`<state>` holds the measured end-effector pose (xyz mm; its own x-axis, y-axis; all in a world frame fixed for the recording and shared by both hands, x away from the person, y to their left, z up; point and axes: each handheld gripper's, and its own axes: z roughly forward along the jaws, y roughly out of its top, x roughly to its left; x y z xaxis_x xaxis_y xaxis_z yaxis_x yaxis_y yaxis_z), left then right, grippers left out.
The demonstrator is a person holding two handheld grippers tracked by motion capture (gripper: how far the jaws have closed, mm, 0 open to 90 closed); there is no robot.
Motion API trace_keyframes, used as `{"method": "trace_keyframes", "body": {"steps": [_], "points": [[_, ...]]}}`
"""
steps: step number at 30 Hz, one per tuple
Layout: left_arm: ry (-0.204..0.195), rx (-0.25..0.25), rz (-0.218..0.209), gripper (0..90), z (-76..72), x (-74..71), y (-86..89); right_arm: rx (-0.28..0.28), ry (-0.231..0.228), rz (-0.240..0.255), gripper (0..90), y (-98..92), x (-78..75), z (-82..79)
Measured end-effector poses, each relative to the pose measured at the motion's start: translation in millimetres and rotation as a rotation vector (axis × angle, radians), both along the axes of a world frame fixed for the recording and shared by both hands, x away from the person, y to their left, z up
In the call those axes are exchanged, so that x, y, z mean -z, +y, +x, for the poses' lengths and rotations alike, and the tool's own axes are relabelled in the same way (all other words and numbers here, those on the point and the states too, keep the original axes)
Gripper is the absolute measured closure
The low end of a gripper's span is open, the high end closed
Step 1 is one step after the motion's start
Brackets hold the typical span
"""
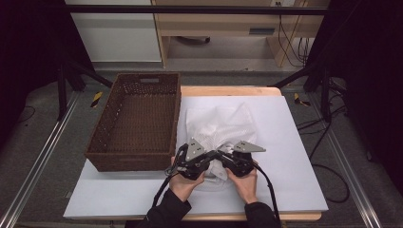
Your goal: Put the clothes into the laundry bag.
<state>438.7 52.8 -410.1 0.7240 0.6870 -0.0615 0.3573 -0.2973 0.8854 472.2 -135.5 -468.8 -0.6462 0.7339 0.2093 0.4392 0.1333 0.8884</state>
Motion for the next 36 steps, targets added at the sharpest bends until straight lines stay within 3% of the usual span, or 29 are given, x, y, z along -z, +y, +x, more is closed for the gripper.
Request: {"method": "trace_keyframes", "body": {"steps": [3,6,9,13,15,18,20,23,25,27,29,31,33,35,36], "points": [[0.019,0.004,0.011,89.3,1.5,6.9,0.9,0.084,-0.015,-0.051,86.0,10.0,13.9,15.6],[0.044,0.001,0.018,89.3,4.5,18.8,2.2,0.127,0.014,-0.033,85.6,9.5,17.8,23.1],[0.059,-0.008,0.021,89.2,7.8,26.9,2.8,0.083,0.002,-0.055,77.3,6.2,13.2,18.5],[0.066,-0.016,0.029,89.2,11.1,32.7,3.8,0.017,0.02,-0.022,63.6,-16.8,-2.9,3.5],[0.069,-0.021,0.034,89.2,12.6,34.6,3.9,0.01,0.009,0.005,58.5,-37.4,-12.7,-8.3],[0.07,-0.023,0.043,89.2,13.0,36.8,2.3,0.042,-0.049,0.004,49.1,-63.4,-22.5,-19.3],[0.068,-0.025,0.05,89.2,12.7,37.4,1.3,0.067,-0.06,-0.012,41.0,-75.7,-23.6,-20.2],[0.071,-0.024,0.049,89.1,13.4,37.7,1.6,0.078,-0.022,-0.074,31.3,-76.2,-11.3,-10.9],[0.072,-0.02,0.055,89.1,14.1,37.9,2.0,0.082,-0.003,-0.128,30.3,-71.3,-0.5,-4.5],[0.07,-0.019,0.058,89.2,13.5,37.8,2.0,0.121,-0.019,-0.201,30.1,-68.2,10.8,2.7],[0.07,-0.018,0.059,89.2,13.5,38.0,2.2,0.138,-0.005,-0.198,27.3,-71.6,14.3,7.8],[0.075,-0.018,0.056,89.2,14.4,38.5,2.1,0.168,-0.011,-0.172,37.2,-77.3,13.3,10.4],[0.074,-0.019,0.056,89.2,14.3,38.2,2.0,0.135,0.04,-0.137,69.2,-80.1,12.9,11.1],[0.074,-0.02,0.053,89.2,14.6,37.6,2.4,0.111,0.064,-0.164,85.2,-78.4,10.2,6.1],[0.077,-0.021,0.05,89.1,14.8,37.2,2.8,0.088,0.068,-0.151,86.2,-78.9,8.1,3.9]]}}
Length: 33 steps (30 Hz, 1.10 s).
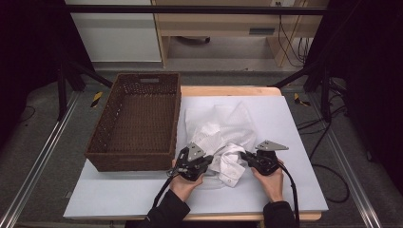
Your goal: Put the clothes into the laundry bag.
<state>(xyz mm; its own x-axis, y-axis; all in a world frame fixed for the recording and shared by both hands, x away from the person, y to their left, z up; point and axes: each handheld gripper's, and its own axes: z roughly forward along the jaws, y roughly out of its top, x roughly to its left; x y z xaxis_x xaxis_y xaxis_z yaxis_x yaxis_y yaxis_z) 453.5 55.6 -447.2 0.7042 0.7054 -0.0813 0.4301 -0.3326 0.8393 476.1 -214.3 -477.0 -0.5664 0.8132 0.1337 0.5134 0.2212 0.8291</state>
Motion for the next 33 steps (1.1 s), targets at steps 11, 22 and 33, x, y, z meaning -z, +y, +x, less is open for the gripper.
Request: {"method": "trace_keyframes", "body": {"steps": [11,22,33], "points": [[-0.06,0.023,-0.035,89.3,-11.8,-30.6,-0.6,-0.217,-0.078,0.083,86.8,63.4,-11.0,-9.9],[-0.024,0.058,-0.016,89.3,-16.3,-17.6,-0.3,0.178,-0.052,-0.044,85.5,76.2,9.0,40.6],[0.004,0.01,0.0,89.2,-2.0,0.0,6.1,-0.105,-0.012,0.048,57.4,29.5,-17.4,-15.4]]}}
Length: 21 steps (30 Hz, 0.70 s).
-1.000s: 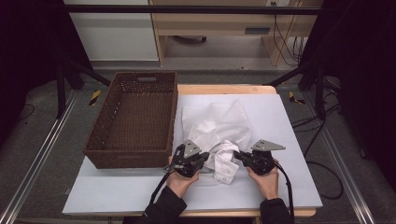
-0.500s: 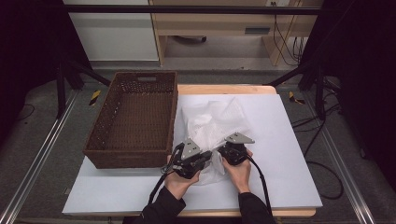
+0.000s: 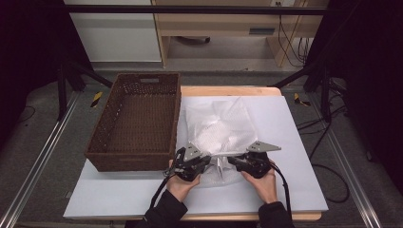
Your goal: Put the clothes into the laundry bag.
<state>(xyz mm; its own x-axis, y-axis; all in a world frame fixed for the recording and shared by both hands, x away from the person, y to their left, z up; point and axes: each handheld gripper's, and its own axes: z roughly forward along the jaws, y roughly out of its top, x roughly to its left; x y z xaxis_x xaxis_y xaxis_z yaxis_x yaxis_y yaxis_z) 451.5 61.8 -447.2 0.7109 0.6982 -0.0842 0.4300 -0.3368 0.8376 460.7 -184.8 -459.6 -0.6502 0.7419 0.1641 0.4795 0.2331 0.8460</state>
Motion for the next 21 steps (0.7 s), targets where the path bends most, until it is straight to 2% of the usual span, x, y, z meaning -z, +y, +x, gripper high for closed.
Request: {"method": "trace_keyframes", "body": {"steps": [2,4,7,9,10,12,13,14,15,16,18,21], "points": [[-0.003,-0.001,0.006,89.2,0.4,0.9,-2.0,-0.033,-0.01,-0.004,52.0,1.2,-2.3,-12.7],[-0.003,-0.002,0.009,89.2,0.8,0.9,-2.2,-0.049,-0.005,-0.005,45.9,5.8,-0.1,-19.9],[-0.012,-0.01,0.003,89.2,1.4,-0.5,-0.1,-0.071,-0.028,-0.028,37.2,17.1,2.4,-27.0],[-0.009,-0.015,-0.009,89.2,3.0,-1.7,1.6,-0.091,-0.034,0.003,32.9,26.4,1.7,-30.3],[-0.009,-0.016,-0.011,89.2,3.6,-2.8,2.1,-0.095,-0.037,0.005,32.0,30.2,1.9,-31.3],[-0.014,-0.018,-0.018,89.2,3.7,-4.3,2.4,-0.1,-0.039,-0.028,32.8,41.1,4.9,-32.0],[-0.018,-0.017,-0.022,89.2,3.3,-5.7,2.7,-0.089,-0.045,-0.055,39.0,45.5,8.2,-30.9],[-0.021,-0.017,-0.024,89.2,2.9,-6.6,3.0,-0.071,-0.038,-0.09,59.2,48.9,12.6,-28.5],[-0.024,-0.017,-0.027,89.2,2.4,-8.0,3.5,-0.065,-0.035,-0.099,73.3,49.4,14.9,-26.7],[-0.028,-0.017,-0.031,89.2,1.9,-10.2,4.4,-0.065,-0.016,-0.07,86.8,48.7,17.0,-23.6],[-0.033,-0.012,-0.043,89.2,0.5,-14.7,5.8,-0.041,-0.003,-0.054,87.4,48.9,16.4,-18.0],[-0.051,0.003,-0.055,89.3,-4.9,-25.1,6.3,-0.01,-0.036,-0.04,87.5,52.7,11.4,-7.8]]}}
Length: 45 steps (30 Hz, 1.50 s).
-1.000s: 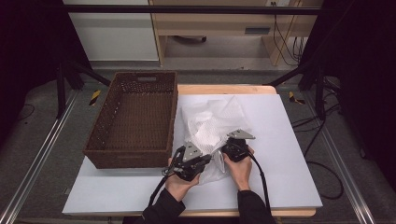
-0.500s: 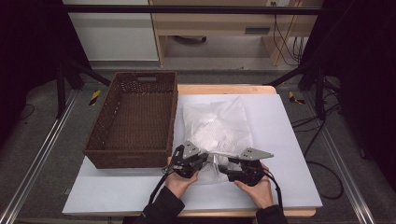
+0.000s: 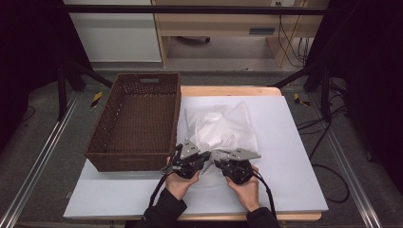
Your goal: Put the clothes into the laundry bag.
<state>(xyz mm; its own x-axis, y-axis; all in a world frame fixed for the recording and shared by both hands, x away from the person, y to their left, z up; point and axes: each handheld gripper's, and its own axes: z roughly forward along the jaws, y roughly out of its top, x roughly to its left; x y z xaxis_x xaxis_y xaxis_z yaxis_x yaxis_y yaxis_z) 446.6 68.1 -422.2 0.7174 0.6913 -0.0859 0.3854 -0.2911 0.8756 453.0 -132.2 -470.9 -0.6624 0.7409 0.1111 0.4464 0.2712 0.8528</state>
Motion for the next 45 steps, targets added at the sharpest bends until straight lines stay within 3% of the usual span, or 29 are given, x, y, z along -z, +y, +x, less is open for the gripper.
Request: {"method": "trace_keyframes", "body": {"steps": [2,4,7,8,11,13,15,17,20,24,28,29,31,33,34,36,40,45], "points": [[-0.011,0.011,-0.009,89.3,-4.9,-6.1,-1.1,0.043,-0.024,0.029,87.5,3.3,-1.5,12.7],[-0.024,0.02,-0.006,89.3,-9.6,-10.2,-2.3,0.127,-0.049,0.039,87.4,6.6,-0.4,31.1],[-0.019,0.022,0.004,89.3,-10.5,-6.8,-2.7,0.252,-0.059,-0.012,87.2,10.2,6.8,51.4],[-0.008,0.023,0.005,89.3,-9.4,-4.1,-2.3,0.274,-0.032,-0.031,86.8,10.4,12.3,59.1],[0.017,0.016,0.003,89.3,-5.3,3.6,0.0,0.263,0.008,0.004,84.5,6.5,12.7,62.1],[0.03,0.009,0.001,89.3,-2.0,7.4,1.8,0.231,-0.003,-0.019,78.1,2.8,9.4,56.6],[0.033,-0.003,0.006,89.3,0.9,10.2,2.6,0.164,0.022,0.016,67.6,-6.7,6.2,44.2],[0.04,-0.009,0.012,89.2,3.9,13.7,2.6,0.11,0.016,-0.007,62.9,-18.7,3.3,25.7],[0.044,-0.008,0.028,89.2,5.8,18.5,1.3,0.073,0.015,-0.003,60.5,-35.6,1.9,5.8],[0.052,-0.012,0.038,89.2,7.2,24.7,-0.9,0.111,0.005,-0.007,59.4,-64.3,1.1,-10.4],[0.057,-0.014,0.05,89.0,10.8,30.6,-2.2,0.184,0.001,-0.029,55.6,-76.0,0.6,-6.1],[0.056,-0.014,0.051,89.0,11.2,31.5,-2.3,0.194,0.031,-0.038,54.2,-75.0,4.1,-2.0],[0.06,-0.018,0.05,89.0,12.5,32.8,-2.0,0.193,0.061,-0.079,56.3,-69.9,12.0,3.8],[0.059,-0.022,0.045,89.0,13.4,32.3,-1.3,0.182,0.072,-0.135,64.0,-64.9,18.1,6.6],[0.057,-0.024,0.044,89.0,13.7,31.9,-1.3,0.184,0.07,-0.139,76.8,-64.6,17.3,6.1],[0.056,-0.027,0.043,89.0,14.2,30.9,-1.0,0.189,0.107,-0.12,87.5,-66.7,15.7,5.2],[0.055,-0.027,0.039,89.0,15.0,28.6,-0.6,0.194,0.12,-0.137,89.5,-77.4,9.1,-6.6],[0.061,-0.009,0.055,88.7,14.7,30.1,-9.6,0.206,0.121,-0.064,88.5,-115.5,7.8,-40.6]]}}
